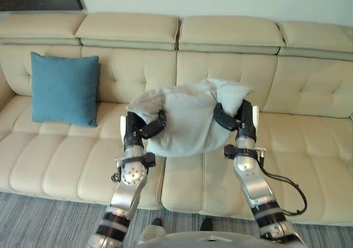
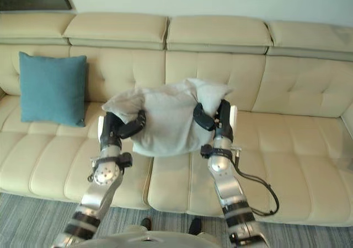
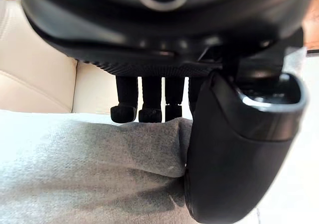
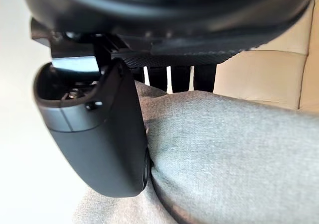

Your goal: Pick up cushions and gather them together orderly.

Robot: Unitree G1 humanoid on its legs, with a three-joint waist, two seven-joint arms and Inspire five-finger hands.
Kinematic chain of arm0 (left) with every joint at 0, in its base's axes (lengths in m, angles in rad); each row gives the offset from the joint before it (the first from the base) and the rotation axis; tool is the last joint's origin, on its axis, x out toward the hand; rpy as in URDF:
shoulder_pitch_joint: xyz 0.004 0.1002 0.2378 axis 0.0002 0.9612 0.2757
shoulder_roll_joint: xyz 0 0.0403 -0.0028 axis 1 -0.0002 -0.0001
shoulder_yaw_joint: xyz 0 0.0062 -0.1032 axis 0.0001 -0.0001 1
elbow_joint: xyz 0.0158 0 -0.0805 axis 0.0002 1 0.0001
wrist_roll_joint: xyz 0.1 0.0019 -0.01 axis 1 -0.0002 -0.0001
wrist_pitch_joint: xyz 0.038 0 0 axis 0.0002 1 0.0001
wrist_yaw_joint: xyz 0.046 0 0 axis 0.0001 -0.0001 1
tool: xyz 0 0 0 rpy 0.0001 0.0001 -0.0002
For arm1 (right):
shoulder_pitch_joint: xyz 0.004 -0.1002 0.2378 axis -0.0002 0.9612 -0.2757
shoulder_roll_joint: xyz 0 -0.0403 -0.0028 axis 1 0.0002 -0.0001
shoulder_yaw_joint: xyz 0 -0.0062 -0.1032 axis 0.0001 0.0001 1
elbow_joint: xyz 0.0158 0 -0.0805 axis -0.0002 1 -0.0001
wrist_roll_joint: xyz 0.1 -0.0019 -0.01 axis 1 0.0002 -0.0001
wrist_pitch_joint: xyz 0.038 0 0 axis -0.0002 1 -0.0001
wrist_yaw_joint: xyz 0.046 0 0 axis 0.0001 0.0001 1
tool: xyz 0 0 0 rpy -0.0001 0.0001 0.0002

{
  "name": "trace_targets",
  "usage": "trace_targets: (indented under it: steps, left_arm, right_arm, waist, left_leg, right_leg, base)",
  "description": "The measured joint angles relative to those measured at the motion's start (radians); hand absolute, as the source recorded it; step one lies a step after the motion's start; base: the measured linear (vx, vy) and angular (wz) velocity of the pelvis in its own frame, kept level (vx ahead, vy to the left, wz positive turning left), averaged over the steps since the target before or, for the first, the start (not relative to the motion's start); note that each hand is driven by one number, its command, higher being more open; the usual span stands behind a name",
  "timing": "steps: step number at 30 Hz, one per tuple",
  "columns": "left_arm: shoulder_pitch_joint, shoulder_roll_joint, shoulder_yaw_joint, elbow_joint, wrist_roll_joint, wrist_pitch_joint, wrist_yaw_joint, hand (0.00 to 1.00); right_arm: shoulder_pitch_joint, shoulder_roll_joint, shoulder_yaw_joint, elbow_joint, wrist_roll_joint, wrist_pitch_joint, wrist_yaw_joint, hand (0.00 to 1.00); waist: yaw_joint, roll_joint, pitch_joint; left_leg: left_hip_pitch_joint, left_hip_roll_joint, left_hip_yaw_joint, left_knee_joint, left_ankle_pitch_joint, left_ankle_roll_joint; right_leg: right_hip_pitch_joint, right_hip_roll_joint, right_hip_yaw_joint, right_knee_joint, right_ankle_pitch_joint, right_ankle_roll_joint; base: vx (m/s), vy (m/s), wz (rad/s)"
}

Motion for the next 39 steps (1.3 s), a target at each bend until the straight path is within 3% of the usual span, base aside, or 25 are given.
trace_targets:
  steps: [5,7,16,17,18,19,31,36,39]
  left_arm:
    - [-0.186,0.037,0.014,0.095,0.035,0.0,0.076,0.0]
    - [-0.262,0.037,0.037,0.136,0.035,0.001,0.11,0.0]
    - [-0.484,0.066,0.049,0.23,0.035,0.015,0.181,0.0]
    - [-0.52,0.066,0.05,0.235,0.035,0.015,0.186,1.0]
    - [-0.542,0.066,0.05,0.243,0.035,0.015,0.19,1.0]
    - [-0.57,0.071,0.051,0.255,0.035,0.015,0.199,1.0]
    - [-0.791,0.087,0.088,0.314,0.034,0.015,0.237,1.0]
    - [-0.897,0.146,0.1,0.387,0.019,0.001,0.19,1.0]
    - [-0.93,0.196,0.163,0.437,-0.046,-0.036,0.157,1.0]
  right_arm:
    - [-0.192,0.014,0.021,0.094,-0.002,0.0,-0.072,0.0]
    - [-0.272,0.026,0.027,0.137,-0.011,0.0,-0.104,0.0]
    - [-0.371,0.066,0.021,0.164,0.011,0.016,-0.174,0.0]
    - [-0.396,0.066,0.013,0.163,0.013,0.016,-0.187,0.0]
    - [-0.41,0.066,0.009,0.162,0.014,0.016,-0.192,0.0]
    - [-0.427,0.066,0.008,0.161,0.014,0.016,-0.196,1.0]
    - [-0.574,0.057,-0.064,0.16,0.05,0.0,-0.218,1.0]
    - [-0.724,-0.011,-0.091,0.304,0.091,0.003,-0.204,1.0]
    - [-0.812,-0.066,-0.092,0.407,0.134,0.008,-0.161,1.0]
  waist:
    - [0.008,-0.021,0.055]
    - [0.009,-0.025,0.105]
    - [0.03,-0.03,0.256]
    - [0.03,-0.031,0.27]
    - [0.03,-0.032,0.274]
    - [0.031,-0.033,0.276]
    - [0.029,-0.04,0.318]
    - [0.023,-0.04,0.336]
    - [0.016,-0.041,0.342]
  left_leg:
    - [-0.083,-0.004,-0.001,-0.002,0.038,-0.009]
    - [-0.136,-0.008,0.0,-0.001,0.056,-0.01]
    - [-0.285,-0.008,0.034,0.073,0.068,-0.016]
    - [-0.303,-0.008,0.035,0.086,0.067,-0.017]
    - [-0.314,-0.008,0.034,0.093,0.066,-0.018]
    - [-0.334,-0.005,0.035,0.105,0.063,-0.019]
    - [-0.396,0.006,0.019,0.068,0.107,-0.036]
    - [-0.369,0.001,0.016,0.036,0.128,-0.04]
    - [-0.355,-0.001,0.016,0.028,0.128,-0.039]
  right_leg:
    - [-0.087,-0.004,-0.001,-0.002,0.033,-0.013]
    - [-0.143,-0.009,0.0,0.0,0.052,-0.017]
    - [-0.338,-0.037,0.035,0.138,0.045,-0.03]
    - [-0.361,-0.041,0.037,0.158,0.04,-0.033]
    - [-0.373,-0.042,0.037,0.166,0.039,-0.033]
    - [-0.391,-0.042,0.036,0.173,0.037,-0.034]
    - [-0.459,-0.036,0.0,0.175,0.045,-0.045]
    - [-0.44,-0.04,-0.005,0.166,0.047,-0.045]
    - [-0.42,-0.038,-0.004,0.147,0.054,-0.041]
  base:
    - [-0.06,-0.005,-0.01]
    - [-0.09,-0.002,-0.02]
    - [-0.04,0.009,-0.13]
    - [-0.04,-0.007,-0.04]
    - [-0.06,-0.028,-0.03]
    - [-0.06,-0.04,-0.02]
    - [0.01,-0.038,0.05]
    - [0.07,-0.025,0.06]
    - [0.04,-0.011,0.0]
